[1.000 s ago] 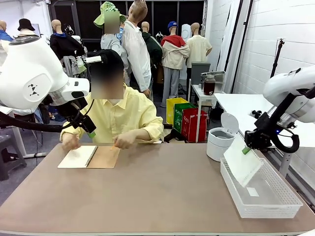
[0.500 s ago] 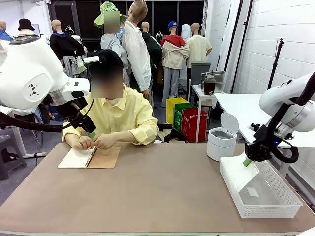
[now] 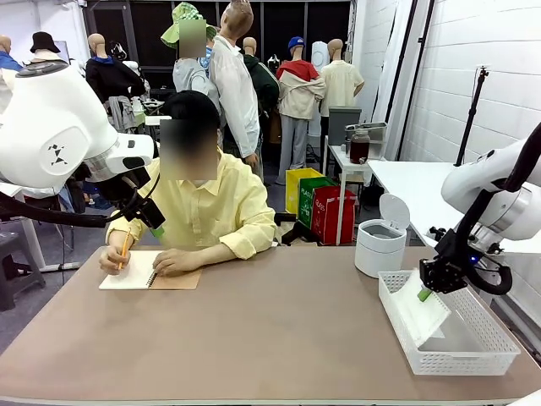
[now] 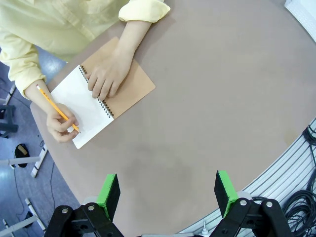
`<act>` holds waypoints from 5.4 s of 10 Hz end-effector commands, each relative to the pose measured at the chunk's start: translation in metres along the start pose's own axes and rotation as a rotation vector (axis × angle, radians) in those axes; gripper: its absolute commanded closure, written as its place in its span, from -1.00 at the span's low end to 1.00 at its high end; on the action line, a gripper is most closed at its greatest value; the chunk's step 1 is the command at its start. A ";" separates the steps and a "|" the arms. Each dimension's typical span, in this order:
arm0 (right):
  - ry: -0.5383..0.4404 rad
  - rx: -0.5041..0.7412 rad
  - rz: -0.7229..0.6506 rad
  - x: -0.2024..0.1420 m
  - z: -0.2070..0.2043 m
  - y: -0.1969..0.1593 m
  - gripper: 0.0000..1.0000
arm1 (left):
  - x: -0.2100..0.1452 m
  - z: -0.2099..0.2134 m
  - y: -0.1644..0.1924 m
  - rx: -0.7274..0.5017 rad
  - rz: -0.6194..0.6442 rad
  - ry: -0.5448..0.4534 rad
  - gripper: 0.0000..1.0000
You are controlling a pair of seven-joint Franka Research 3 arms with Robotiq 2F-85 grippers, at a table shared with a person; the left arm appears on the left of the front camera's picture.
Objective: Sort the paper based on its condition.
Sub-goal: If a person hands you a paper, place it in the Organizing basket , and if it's crumpled, put it in the Trash can.
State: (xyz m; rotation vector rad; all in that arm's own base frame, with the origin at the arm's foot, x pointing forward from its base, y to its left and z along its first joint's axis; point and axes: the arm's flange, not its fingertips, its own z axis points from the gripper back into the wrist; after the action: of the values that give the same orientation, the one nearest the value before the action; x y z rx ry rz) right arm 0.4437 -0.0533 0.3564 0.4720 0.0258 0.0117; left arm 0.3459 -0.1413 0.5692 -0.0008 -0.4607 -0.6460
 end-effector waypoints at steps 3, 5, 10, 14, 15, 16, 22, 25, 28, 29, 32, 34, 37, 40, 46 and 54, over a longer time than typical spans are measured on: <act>-0.006 -0.116 -0.096 0.004 -0.017 -0.004 0.52 | 0.000 0.001 0.001 -0.002 0.000 -0.002 -1.00; -0.010 -0.176 -0.146 0.005 -0.017 0.000 -0.28 | 0.000 0.001 0.001 -0.002 0.000 -0.002 -1.00; 0.000 -0.284 -0.208 0.006 0.006 0.014 -1.00 | 0.000 0.001 0.001 -0.002 0.000 -0.002 -1.00; 0.007 -0.349 -0.239 0.005 0.025 0.030 -1.00 | 0.000 0.001 0.001 -0.002 0.000 -0.002 -1.00; 0.010 -0.360 -0.243 0.004 0.027 0.031 -1.00 | 0.000 0.001 0.001 -0.002 0.000 -0.002 -1.00; 0.011 -0.372 -0.254 0.002 0.028 0.032 -1.00 | 0.000 0.001 0.001 -0.002 0.000 -0.002 -1.00; -0.049 -0.199 -0.353 -0.002 0.046 0.063 -1.00 | 0.000 0.001 0.001 -0.002 0.000 -0.002 -1.00; -0.079 -0.014 -0.368 -0.010 0.055 0.069 -1.00 | 0.000 0.001 0.001 -0.002 0.000 -0.002 -1.00; -0.150 0.137 -0.412 -0.008 0.061 0.064 -1.00 | 0.000 0.001 0.001 -0.002 0.000 -0.002 -1.00; -0.127 0.078 -0.408 -0.009 0.053 0.061 -1.00 | 0.000 0.001 0.001 -0.002 0.000 -0.002 -1.00; -0.094 -0.245 -0.367 -0.006 0.020 0.052 -1.00 | 0.000 0.001 0.001 -0.002 0.000 -0.002 -1.00; -0.114 -0.479 -0.376 0.000 -0.002 0.048 -1.00 | 0.000 0.001 0.001 -0.002 0.000 -0.002 -1.00; -0.137 -0.703 -0.402 0.002 -0.008 0.052 -1.00 | 0.000 0.001 0.001 -0.002 0.000 -0.002 -1.00; -0.182 -0.822 -0.396 0.006 -0.009 0.065 -1.00 | 0.000 0.001 0.001 -0.002 0.000 -0.002 -1.00; -0.209 -0.520 -0.310 -0.016 0.039 0.111 -1.00 | 0.000 0.001 0.001 -0.002 0.000 -0.002 -1.00; -0.176 -0.278 -0.344 -0.005 0.033 0.092 -1.00 | 0.000 0.001 0.001 -0.002 0.000 -0.002 -1.00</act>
State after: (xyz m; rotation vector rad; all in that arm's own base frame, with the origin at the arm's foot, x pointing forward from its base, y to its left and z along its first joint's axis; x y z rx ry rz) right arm 0.4394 0.0120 0.4224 0.2331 -0.0141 -0.3396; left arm 0.3459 -0.1414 0.5692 -0.0007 -0.4606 -0.6461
